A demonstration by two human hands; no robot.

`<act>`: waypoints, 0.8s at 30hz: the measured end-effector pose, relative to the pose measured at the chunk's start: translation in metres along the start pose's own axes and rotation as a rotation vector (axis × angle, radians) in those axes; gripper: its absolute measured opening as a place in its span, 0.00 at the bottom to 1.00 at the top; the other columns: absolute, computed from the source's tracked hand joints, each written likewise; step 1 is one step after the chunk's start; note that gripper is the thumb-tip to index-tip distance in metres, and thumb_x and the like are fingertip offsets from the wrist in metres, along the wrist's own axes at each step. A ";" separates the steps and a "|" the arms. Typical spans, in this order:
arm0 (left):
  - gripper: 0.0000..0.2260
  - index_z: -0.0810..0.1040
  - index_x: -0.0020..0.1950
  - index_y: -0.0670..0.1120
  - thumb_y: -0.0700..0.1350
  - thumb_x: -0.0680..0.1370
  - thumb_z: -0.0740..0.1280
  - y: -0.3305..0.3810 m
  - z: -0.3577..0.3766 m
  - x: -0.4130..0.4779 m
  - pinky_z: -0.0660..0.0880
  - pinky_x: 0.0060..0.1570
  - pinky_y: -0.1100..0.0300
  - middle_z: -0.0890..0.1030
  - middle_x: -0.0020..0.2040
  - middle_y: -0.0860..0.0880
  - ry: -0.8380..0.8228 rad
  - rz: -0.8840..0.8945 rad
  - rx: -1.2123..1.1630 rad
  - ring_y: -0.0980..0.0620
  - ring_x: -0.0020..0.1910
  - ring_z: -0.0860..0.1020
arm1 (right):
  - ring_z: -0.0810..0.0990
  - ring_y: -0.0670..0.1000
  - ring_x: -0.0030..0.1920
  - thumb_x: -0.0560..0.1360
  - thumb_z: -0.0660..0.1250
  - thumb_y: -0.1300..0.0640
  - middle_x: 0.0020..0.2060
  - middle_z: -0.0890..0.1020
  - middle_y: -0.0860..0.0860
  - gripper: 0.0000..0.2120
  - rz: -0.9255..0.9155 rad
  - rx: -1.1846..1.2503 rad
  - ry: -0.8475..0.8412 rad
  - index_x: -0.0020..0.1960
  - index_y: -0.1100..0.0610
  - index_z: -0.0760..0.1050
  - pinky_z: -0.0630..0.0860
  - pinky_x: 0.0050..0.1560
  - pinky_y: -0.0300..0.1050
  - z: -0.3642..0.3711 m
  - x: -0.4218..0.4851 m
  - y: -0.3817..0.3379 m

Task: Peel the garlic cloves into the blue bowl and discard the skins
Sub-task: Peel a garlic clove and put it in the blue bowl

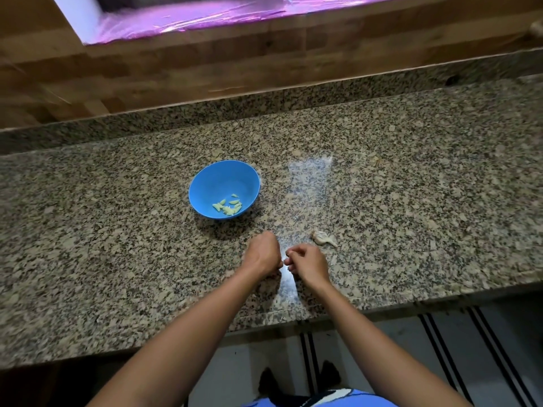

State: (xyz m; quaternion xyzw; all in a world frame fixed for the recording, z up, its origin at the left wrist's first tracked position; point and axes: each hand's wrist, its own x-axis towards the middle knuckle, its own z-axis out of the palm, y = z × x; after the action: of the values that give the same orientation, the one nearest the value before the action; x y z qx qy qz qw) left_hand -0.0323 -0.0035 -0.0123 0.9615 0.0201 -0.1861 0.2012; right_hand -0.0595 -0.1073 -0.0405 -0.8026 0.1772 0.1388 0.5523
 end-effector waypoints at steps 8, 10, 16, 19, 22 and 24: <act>0.05 0.81 0.47 0.33 0.33 0.72 0.70 -0.031 -0.017 -0.014 0.80 0.40 0.60 0.83 0.43 0.39 -0.248 -0.200 -1.115 0.49 0.38 0.83 | 0.79 0.43 0.44 0.77 0.64 0.60 0.48 0.82 0.48 0.09 -0.260 0.103 -0.131 0.55 0.55 0.80 0.77 0.47 0.40 -0.009 0.000 -0.001; 0.07 0.80 0.49 0.32 0.29 0.72 0.68 -0.035 -0.020 -0.021 0.80 0.41 0.61 0.83 0.47 0.38 -0.294 -0.276 -1.423 0.47 0.44 0.83 | 0.81 0.44 0.48 0.75 0.67 0.61 0.49 0.83 0.48 0.09 -0.296 0.139 -0.185 0.54 0.56 0.81 0.77 0.49 0.37 -0.011 0.002 -0.003; 0.09 0.79 0.53 0.33 0.32 0.73 0.67 -0.033 -0.014 -0.027 0.81 0.40 0.61 0.83 0.48 0.37 -0.238 -0.258 -1.539 0.47 0.42 0.83 | 0.84 0.55 0.42 0.72 0.69 0.67 0.44 0.84 0.55 0.08 -0.304 0.318 -0.188 0.49 0.59 0.82 0.82 0.42 0.50 -0.013 0.001 -0.010; 0.07 0.81 0.51 0.35 0.37 0.75 0.69 -0.032 -0.007 -0.026 0.77 0.33 0.65 0.83 0.41 0.41 -0.075 -0.148 -1.272 0.52 0.34 0.80 | 0.84 0.50 0.38 0.71 0.70 0.64 0.41 0.85 0.53 0.07 -0.411 0.091 -0.066 0.49 0.60 0.82 0.82 0.38 0.50 -0.011 0.002 -0.009; 0.05 0.84 0.46 0.42 0.42 0.74 0.71 -0.033 0.001 -0.020 0.76 0.33 0.62 0.83 0.37 0.48 0.243 0.072 -0.826 0.53 0.34 0.80 | 0.83 0.48 0.33 0.71 0.71 0.61 0.39 0.85 0.52 0.07 -0.469 -0.040 -0.002 0.49 0.59 0.82 0.81 0.35 0.47 -0.007 0.003 -0.008; 0.04 0.84 0.46 0.44 0.44 0.74 0.71 -0.036 0.005 -0.016 0.78 0.39 0.59 0.84 0.38 0.52 0.328 0.144 -0.698 0.54 0.39 0.81 | 0.82 0.48 0.33 0.72 0.70 0.61 0.36 0.84 0.53 0.07 -0.447 -0.031 -0.005 0.49 0.61 0.82 0.81 0.38 0.45 -0.004 0.003 -0.009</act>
State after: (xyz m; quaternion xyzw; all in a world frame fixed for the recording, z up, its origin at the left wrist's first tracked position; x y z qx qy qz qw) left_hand -0.0534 0.0284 -0.0242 0.8512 0.0467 0.0025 0.5228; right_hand -0.0525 -0.1082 -0.0325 -0.8299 -0.0087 0.0176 0.5575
